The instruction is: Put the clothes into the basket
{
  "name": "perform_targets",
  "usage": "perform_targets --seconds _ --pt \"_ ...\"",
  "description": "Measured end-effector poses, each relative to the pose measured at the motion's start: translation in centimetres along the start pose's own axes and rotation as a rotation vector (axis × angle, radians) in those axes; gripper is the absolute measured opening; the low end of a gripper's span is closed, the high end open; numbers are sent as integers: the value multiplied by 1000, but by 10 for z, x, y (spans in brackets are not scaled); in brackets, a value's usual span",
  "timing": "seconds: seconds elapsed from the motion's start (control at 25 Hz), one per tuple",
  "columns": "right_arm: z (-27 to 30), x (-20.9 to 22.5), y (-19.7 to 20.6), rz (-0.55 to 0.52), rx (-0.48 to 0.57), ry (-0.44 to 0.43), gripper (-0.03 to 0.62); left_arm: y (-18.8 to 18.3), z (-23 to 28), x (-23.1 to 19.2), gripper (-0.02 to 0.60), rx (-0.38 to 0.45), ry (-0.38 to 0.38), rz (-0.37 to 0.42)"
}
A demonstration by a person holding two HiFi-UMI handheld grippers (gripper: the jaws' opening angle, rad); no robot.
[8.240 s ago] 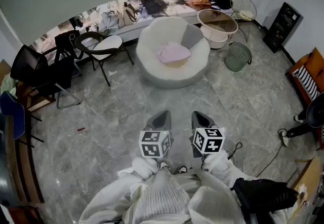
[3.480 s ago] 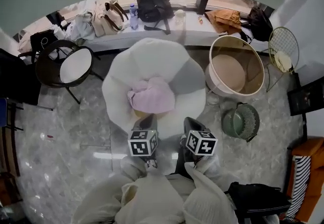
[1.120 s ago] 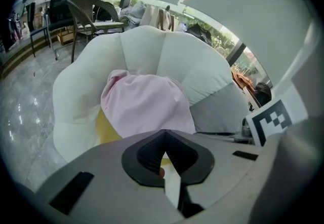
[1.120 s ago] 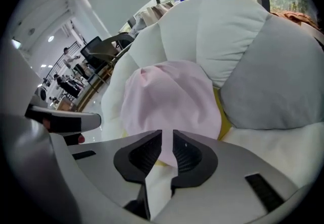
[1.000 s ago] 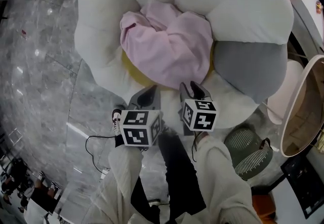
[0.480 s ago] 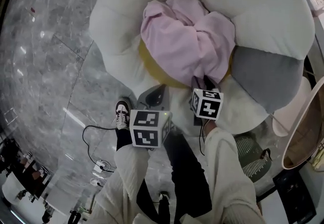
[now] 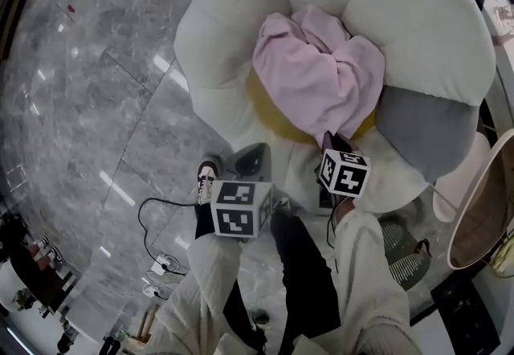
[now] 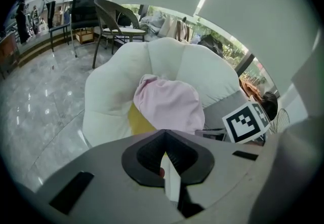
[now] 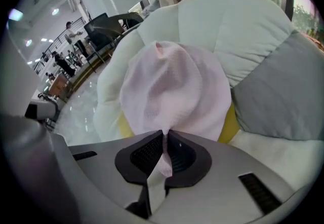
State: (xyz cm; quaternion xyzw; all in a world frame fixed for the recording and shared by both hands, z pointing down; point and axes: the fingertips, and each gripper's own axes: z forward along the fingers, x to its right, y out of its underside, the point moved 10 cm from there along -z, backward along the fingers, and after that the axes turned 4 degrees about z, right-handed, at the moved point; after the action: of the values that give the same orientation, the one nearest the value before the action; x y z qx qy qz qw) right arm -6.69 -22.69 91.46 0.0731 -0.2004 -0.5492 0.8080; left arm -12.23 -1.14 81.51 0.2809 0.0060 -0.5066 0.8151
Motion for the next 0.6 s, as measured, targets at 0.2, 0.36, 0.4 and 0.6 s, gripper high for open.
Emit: perform_targets --seconds 0.2,0.36,0.4,0.6 --pt "-52 -35 -23 132 146 -104 35 -13 -31 -11 -2 -4 53 39" --pt "-105 -61 -49 245 253 -152 32 -35 -68 -12 -2 -8 87 81" --pt "-118 -67 -57 255 283 -148 32 -44 -76 -12 -2 -4 98 98" --pt "-171 -100 -81 296 370 -83 30 -91 -116 -22 -2 6 162 159"
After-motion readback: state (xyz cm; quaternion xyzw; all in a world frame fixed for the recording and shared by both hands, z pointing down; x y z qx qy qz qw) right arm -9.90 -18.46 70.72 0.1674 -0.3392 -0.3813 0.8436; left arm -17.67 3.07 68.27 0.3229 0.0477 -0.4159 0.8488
